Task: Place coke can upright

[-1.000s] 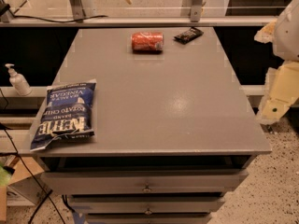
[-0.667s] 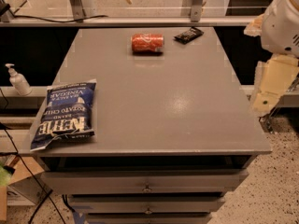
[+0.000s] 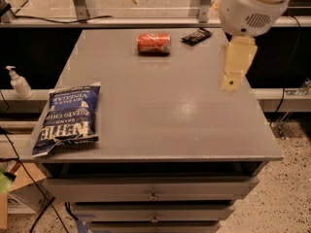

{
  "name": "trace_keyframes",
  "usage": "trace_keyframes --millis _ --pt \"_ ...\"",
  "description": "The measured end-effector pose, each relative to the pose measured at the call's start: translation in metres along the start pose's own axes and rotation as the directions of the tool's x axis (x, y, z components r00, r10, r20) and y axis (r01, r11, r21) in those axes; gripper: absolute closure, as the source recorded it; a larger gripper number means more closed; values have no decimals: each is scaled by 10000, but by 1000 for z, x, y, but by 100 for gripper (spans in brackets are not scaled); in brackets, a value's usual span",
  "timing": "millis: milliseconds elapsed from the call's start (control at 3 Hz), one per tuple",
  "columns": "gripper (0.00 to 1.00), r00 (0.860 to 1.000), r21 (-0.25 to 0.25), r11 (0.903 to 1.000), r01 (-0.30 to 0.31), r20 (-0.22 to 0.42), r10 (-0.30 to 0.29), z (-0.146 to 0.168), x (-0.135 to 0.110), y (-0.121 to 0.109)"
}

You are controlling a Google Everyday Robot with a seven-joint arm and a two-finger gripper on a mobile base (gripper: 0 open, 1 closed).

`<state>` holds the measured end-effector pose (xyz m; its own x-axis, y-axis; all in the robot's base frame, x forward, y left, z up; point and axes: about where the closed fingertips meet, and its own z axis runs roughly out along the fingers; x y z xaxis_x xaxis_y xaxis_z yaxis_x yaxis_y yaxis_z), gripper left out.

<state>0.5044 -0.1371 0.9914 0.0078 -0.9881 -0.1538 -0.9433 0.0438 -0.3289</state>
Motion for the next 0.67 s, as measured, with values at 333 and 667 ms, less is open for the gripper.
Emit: trace_keyframes --millis 333,667 --pt "0 9999 117 9999 111 71 -112 -1 -7 -4" --pt "0 9982 -147 9998 -165 573 173 9 -5 -3"
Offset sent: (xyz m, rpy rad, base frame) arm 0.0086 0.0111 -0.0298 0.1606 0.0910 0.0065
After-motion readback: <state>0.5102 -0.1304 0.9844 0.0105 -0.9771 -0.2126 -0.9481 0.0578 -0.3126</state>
